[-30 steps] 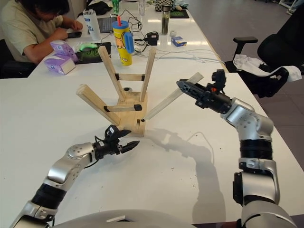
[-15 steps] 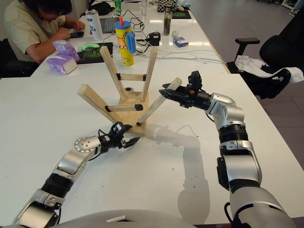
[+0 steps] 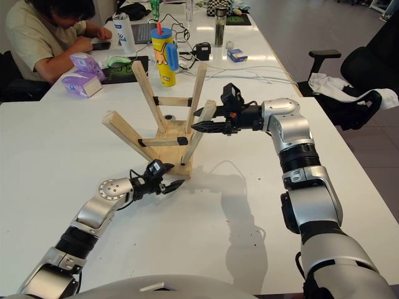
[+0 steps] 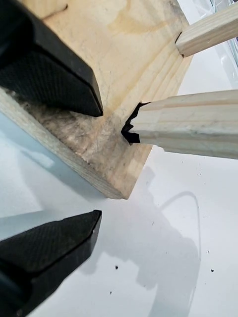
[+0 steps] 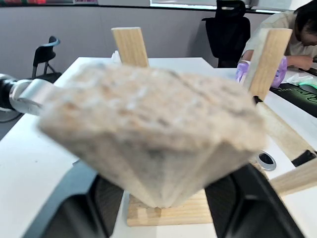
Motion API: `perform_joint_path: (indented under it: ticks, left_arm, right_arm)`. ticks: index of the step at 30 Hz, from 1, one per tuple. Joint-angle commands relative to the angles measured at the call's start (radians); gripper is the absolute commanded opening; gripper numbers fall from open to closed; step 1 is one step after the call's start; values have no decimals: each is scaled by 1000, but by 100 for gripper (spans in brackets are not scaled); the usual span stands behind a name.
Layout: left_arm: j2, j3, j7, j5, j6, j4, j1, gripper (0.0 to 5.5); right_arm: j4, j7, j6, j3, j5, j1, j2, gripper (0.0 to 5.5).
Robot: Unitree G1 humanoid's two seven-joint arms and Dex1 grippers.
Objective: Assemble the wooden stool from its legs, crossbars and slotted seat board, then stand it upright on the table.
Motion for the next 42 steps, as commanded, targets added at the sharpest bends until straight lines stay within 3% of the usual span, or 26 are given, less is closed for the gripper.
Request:
perform_joint_path:
  ticks: [1, 14, 23, 29, 32, 34, 37, 42]
  left_arm:
    - [-13, -47, -14, 36, 77, 66, 57, 351]
    - [-41, -49, -1, 43, 89, 75, 64, 351]
    - [-61, -32, 33, 54, 59, 69, 75, 351]
    - [-86, 77, 196, 79, -131, -225, 200, 351]
    - [-49, 118, 323, 246, -288, -434, 294, 351]
    - [-44, 203, 433, 371, -375, -570, 324, 351]
    - [-39, 273, 506, 535, -355, -688, 234, 351]
    - [-66, 183, 498, 749, -228, -560, 53, 351]
  right_arm:
    - [-50, -88, 31, 75, -103, 73, 20, 204]
    - [-252, -119, 68, 152, -100, 151, 16, 204]
    - [-160, -188, 109, 176, -135, 80, 63, 204]
    - [-191, -185, 175, 187, -134, 78, 38, 204]
    - [-224, -202, 201, 192, -140, 84, 23, 204]
    - [-236, -208, 214, 194, -143, 87, 17, 204]
    - [-238, -213, 226, 202, -150, 88, 13, 204]
    - [-223, -221, 225, 215, -154, 91, 20, 204]
